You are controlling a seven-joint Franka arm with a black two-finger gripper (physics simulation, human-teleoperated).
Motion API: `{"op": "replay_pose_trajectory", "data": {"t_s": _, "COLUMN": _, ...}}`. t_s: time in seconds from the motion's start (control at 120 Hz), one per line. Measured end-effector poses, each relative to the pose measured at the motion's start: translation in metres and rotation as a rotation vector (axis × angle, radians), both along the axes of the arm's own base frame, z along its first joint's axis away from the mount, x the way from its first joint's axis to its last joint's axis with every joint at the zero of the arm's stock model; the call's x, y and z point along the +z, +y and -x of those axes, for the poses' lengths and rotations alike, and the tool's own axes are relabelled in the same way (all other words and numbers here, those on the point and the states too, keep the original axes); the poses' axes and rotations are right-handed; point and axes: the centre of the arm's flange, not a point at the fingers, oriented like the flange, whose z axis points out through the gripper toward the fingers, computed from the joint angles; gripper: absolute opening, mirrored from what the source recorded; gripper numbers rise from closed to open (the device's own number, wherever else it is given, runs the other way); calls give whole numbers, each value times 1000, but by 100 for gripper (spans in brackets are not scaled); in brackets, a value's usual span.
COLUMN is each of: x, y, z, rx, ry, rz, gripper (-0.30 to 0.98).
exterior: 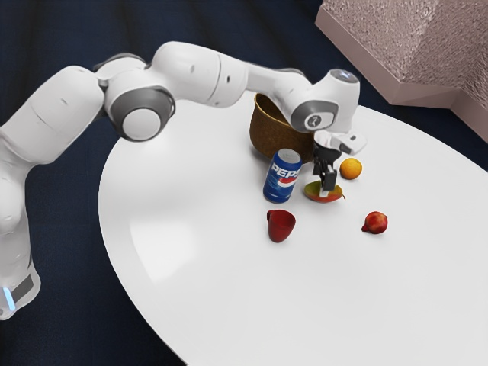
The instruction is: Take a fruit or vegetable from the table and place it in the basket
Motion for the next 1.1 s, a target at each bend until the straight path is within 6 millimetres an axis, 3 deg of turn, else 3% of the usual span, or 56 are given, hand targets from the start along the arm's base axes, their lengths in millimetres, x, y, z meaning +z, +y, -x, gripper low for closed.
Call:
{"op": "replay_pose_trajectory", "data": {"t_s": 0.592, "x": -29, "y": 3, "z": -8, "rx": 7, "ry": -12, "rz": 13, "gripper": 68}}
{"op": "replay_pose_trajectory", "data": {"t_s": 0.808, "x": -34, "y": 3, "z": -12, "rx": 14, "ry": -30, "rz": 27, "gripper": 62}}
{"op": "replay_pose_trajectory", "data": {"t_s": 1.1, "x": -36, "y": 2, "z": -15, "rx": 29, "ry": -62, "rz": 47, "gripper": 44}}
